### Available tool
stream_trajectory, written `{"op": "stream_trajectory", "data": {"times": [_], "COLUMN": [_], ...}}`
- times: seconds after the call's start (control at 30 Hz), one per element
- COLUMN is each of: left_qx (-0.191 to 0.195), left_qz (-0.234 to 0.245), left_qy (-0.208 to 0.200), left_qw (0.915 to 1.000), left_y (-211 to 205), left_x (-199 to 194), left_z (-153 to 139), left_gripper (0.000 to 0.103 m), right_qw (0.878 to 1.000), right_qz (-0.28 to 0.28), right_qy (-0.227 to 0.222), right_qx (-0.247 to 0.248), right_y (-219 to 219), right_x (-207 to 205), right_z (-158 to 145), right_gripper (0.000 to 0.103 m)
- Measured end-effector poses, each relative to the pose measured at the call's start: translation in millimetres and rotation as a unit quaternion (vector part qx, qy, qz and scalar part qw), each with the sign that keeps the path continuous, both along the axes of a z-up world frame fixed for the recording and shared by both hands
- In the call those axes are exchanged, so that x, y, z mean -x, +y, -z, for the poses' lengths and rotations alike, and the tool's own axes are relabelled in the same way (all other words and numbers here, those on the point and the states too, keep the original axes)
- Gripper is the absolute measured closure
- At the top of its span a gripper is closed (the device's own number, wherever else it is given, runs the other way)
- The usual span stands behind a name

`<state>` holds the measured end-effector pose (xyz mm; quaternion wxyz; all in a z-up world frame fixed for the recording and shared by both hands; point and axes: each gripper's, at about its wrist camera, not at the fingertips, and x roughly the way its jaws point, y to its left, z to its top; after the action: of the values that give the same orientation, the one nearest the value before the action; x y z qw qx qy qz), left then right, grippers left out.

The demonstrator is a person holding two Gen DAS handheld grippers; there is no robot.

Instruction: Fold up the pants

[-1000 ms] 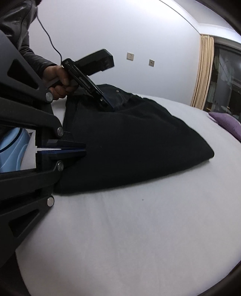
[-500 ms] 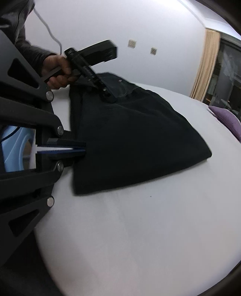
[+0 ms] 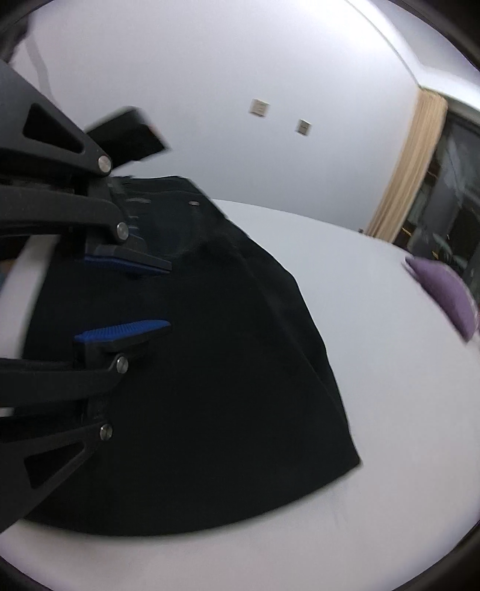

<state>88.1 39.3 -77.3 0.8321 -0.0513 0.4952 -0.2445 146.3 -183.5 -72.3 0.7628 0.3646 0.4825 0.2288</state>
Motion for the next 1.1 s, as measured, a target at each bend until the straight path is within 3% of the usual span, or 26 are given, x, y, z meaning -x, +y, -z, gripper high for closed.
{"op": "stream_trajectory", "data": {"times": [0.07, 0.23, 0.33, 0.43, 0.5, 0.6, 0.7, 0.77, 0.83, 0.97, 1.03, 1.1], "left_qx": [0.002, 0.000, 0.003, 0.001, 0.000, 0.002, 0.001, -0.004, -0.003, -0.007, -0.003, 0.024], "left_qz": [-0.002, 0.000, 0.000, 0.000, 0.000, -0.002, -0.003, -0.003, -0.004, -0.013, -0.034, -0.052], "left_qy": [0.002, 0.002, 0.003, 0.000, 0.000, 0.002, 0.001, 0.000, 0.002, 0.004, 0.007, 0.013], "left_qw": [1.0000, 1.0000, 1.0000, 1.0000, 1.0000, 1.0000, 1.0000, 1.0000, 1.0000, 0.9999, 0.9994, 0.9983], "left_y": [2, 3, 1, 0, -1, 0, -1, -2, -2, 1, 11, 29], "left_x": [0, 1, -2, -2, -2, -2, -1, 0, 0, 4, 9, 19], "left_z": [0, 1, 1, 1, 1, 1, 1, 1, 0, -6, -11, -19], "left_gripper": [0.092, 0.092, 0.092, 0.092, 0.092, 0.092, 0.092, 0.092, 0.092, 0.092, 0.092, 0.091], "right_qw": [1.000, 0.999, 0.998, 0.991, 0.988, 0.993, 0.998, 0.999, 1.000, 0.998, 0.997, 0.993], "right_qz": [0.002, 0.001, 0.040, 0.131, 0.153, 0.113, 0.052, 0.020, 0.010, 0.038, 0.078, 0.114], "right_qy": [0.008, 0.029, 0.025, 0.025, 0.020, -0.012, -0.003, 0.024, 0.008, 0.023, 0.017, 0.011], "right_qx": [-0.029, -0.024, -0.039, -0.026, -0.009, -0.017, -0.035, -0.040, -0.025, -0.041, -0.013, 0.006], "right_y": [9, 20, -2, -44, -54, -32, 0, 15, 17, -8, -33, -51], "right_x": [-18, -43, -44, -35, -26, -6, 16, 30, 43, 54, 66, 73], "right_z": [12, 36, 40, 36, 28, 13, 21, 40, 43, 46, 43, 33], "right_gripper": [0.075, 0.079, 0.083, 0.083, 0.077, 0.067, 0.059, 0.061, 0.066, 0.068, 0.066, 0.059]}}
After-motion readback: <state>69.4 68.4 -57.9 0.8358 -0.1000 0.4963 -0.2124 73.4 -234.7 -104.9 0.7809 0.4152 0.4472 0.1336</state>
